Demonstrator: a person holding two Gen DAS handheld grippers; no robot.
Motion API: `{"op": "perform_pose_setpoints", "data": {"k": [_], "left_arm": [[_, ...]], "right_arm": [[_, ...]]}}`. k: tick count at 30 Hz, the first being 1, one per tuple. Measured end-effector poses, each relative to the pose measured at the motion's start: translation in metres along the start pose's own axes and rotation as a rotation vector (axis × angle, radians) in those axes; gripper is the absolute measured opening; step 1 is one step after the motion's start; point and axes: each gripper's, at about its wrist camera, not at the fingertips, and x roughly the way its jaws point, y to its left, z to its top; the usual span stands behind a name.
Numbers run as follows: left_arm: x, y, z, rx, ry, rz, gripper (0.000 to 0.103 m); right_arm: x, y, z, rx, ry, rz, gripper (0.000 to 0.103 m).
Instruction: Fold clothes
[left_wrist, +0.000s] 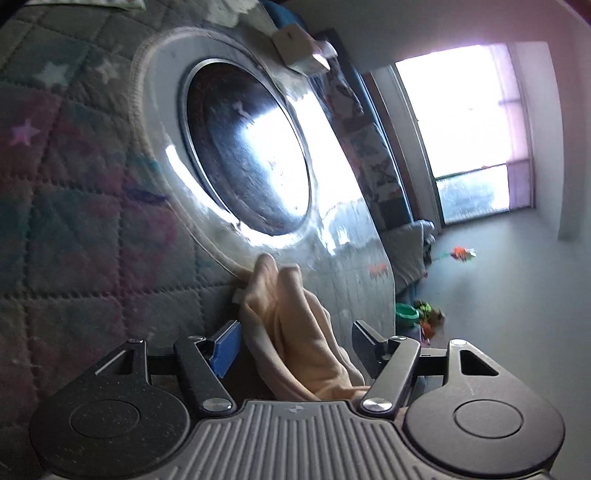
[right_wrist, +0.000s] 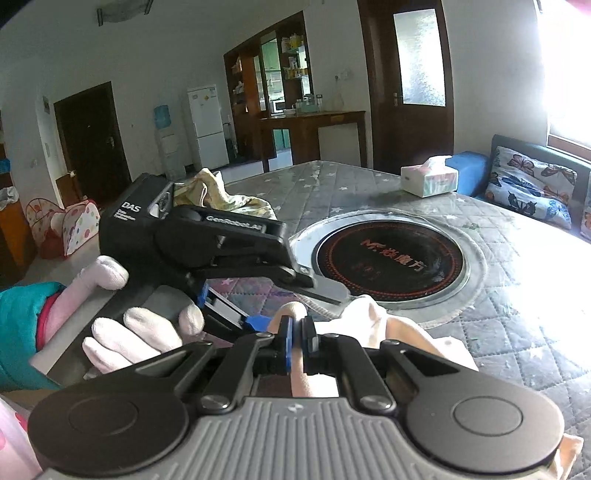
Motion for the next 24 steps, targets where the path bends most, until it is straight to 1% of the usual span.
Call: {"op": "perform_pose_setpoints", "data": {"k": [2, 5, 7, 8, 10, 12, 16, 20, 23, 24], "left_arm": [[0.007, 0.001, -0.001, -0.019, 0.024, -0.015, 0.07], [0.014, 0.004, -0.002, -0.054, 0.039, -0.021, 0.071], [0.01, 0.012, 0.0, -0.097, 0.031, -0.023, 0.071], [0.008, 0.016, 0.0, -0.103, 0.021, -0.019, 0.071], [0.004, 0.021, 0.002, -0.101, 0.011, -0.026, 0.072], [0.007, 0.02, 0.002, -0.091, 0.018, -0.031, 0.073], [0.017, 0.016, 0.003, -0.071, 0.046, -0.051, 0.075], [0.028, 0.01, 0.008, -0.059, 0.047, -0.062, 0.075], [0.036, 0.007, 0.014, -0.06, 0.045, -0.06, 0.073], [0.038, 0.007, 0.015, -0.058, 0.043, -0.053, 0.067]], "right_arm": [[0.001, -0.001, 0.0, 0.002, -0.002, 0.003, 0.004], [0.002, -0.002, 0.0, 0.005, -0.006, 0.002, 0.004], [0.001, -0.001, 0.0, 0.001, -0.01, -0.009, 0.004], [-0.001, -0.002, -0.001, 0.006, -0.016, -0.013, 0.004], [-0.002, -0.004, -0.001, 0.013, -0.018, -0.008, 0.004], [-0.001, -0.003, -0.002, 0.008, -0.013, -0.004, 0.004], [0.003, 0.0, -0.003, 0.002, -0.007, 0.002, 0.004], [0.006, 0.002, -0.004, -0.004, 0.0, 0.008, 0.004], [0.009, 0.005, -0.006, -0.008, 0.009, 0.017, 0.004], [0.01, 0.006, -0.007, -0.008, 0.011, 0.019, 0.004]]}}
